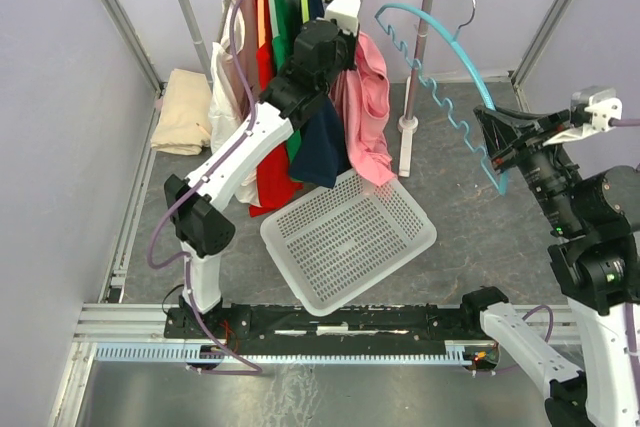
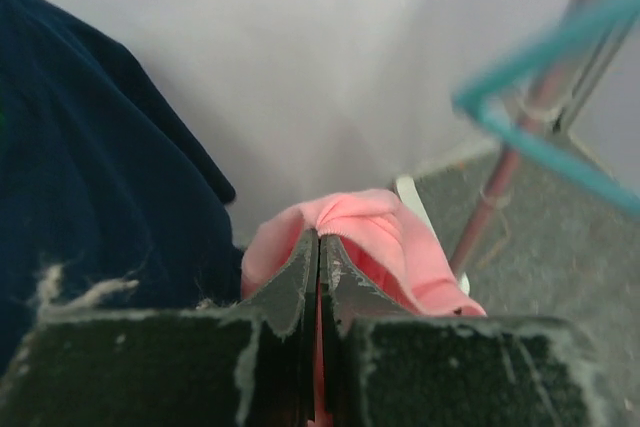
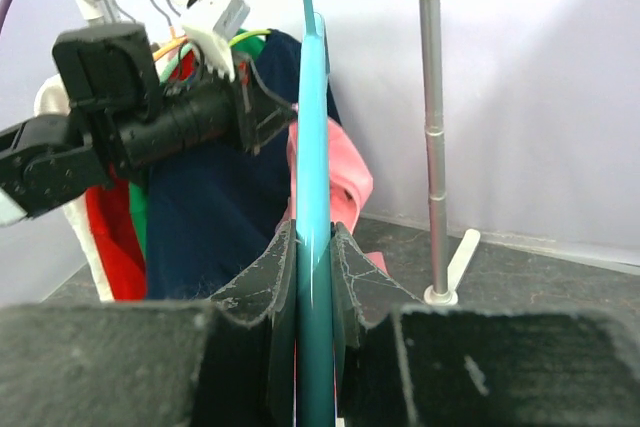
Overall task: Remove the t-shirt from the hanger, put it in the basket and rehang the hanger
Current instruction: Remove the T-shirt from the hanger, then place the hanger on the clothesline.
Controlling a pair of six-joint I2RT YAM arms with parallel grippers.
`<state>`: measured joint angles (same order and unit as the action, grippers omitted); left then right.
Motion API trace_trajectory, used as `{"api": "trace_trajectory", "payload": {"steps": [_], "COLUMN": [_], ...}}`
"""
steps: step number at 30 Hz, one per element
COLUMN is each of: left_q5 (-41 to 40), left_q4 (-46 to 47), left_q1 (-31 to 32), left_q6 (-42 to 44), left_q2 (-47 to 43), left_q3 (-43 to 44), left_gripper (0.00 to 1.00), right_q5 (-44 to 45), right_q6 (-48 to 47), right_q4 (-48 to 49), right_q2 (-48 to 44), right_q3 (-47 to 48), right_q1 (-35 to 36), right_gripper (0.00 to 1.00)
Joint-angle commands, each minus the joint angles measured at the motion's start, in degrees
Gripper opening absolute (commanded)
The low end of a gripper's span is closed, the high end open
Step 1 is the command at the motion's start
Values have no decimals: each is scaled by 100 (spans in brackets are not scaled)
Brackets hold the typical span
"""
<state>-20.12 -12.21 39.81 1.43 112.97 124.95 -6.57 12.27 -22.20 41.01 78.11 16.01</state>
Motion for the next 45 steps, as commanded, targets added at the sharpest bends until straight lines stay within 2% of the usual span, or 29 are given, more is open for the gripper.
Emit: {"api": "trace_trajectory", "payload": {"steps": [1, 4, 12, 15, 24, 37, 45], "left_q5": [909, 1344, 2426, 2965, 3662, 3934, 3566], "left_q4": [637, 896, 1208, 1178, 1313, 2122, 2462], "left_q1": [5, 39, 175, 193, 217, 220, 220], "left_q6": [-299, -292, -528, -654, -968, -1347, -1455], "left_q2": [-865, -1366, -2373, -2578, -3030, -3519, -3777], "left_q3": [-800, -1337, -2021, -2150, -2426, -2445, -2404], "left_gripper": [3, 3, 3, 3, 3, 3, 3], "right_q5": [369, 433, 397, 350, 310, 224, 204], "right_q6": [65, 69, 29, -16, 8, 126, 179], "right_q4": [751, 1074, 1730, 1835, 1978, 2087, 2132], "right_q2": [386, 753, 1873, 2276, 3153, 3798, 3645], "right_q3": [255, 285, 767, 1102, 1737, 1916, 1537], "right_q1": [-10, -10, -8, -10, -12, -11, -10], "right_gripper": [2, 2, 2, 2, 2, 1, 2]}}
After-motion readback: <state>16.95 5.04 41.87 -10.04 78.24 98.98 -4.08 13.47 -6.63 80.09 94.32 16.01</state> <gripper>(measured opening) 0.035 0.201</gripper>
